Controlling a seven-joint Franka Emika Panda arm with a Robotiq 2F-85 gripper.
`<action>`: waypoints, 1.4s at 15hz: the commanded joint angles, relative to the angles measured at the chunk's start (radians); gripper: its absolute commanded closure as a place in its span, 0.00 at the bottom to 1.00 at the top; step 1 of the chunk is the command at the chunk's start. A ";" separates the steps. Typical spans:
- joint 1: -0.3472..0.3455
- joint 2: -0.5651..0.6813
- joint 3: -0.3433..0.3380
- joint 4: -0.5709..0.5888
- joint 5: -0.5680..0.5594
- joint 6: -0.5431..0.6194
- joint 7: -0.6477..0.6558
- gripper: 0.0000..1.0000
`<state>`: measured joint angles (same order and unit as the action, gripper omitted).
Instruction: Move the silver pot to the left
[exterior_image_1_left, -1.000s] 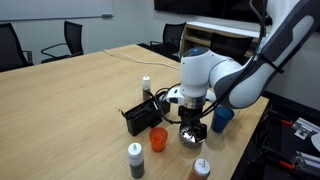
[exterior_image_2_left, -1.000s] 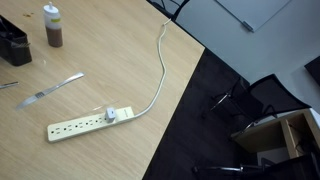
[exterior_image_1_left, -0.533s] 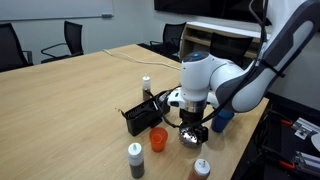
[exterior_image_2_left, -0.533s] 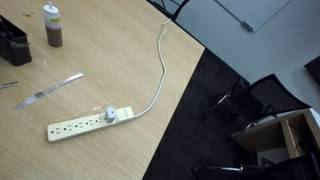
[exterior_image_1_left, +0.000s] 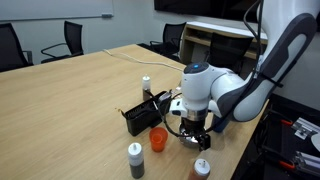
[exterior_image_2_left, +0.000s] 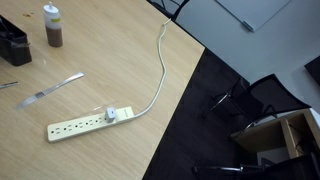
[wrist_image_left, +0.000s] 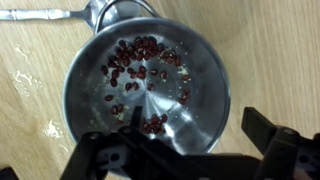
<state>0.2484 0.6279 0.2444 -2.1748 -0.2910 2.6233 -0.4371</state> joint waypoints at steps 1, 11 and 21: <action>0.006 0.016 -0.012 -0.012 -0.030 0.052 0.026 0.00; 0.027 0.033 -0.034 -0.011 -0.074 0.079 0.061 0.38; 0.035 0.003 -0.049 -0.006 -0.088 0.058 0.073 1.00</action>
<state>0.2610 0.6578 0.2205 -2.1715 -0.3493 2.6797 -0.3968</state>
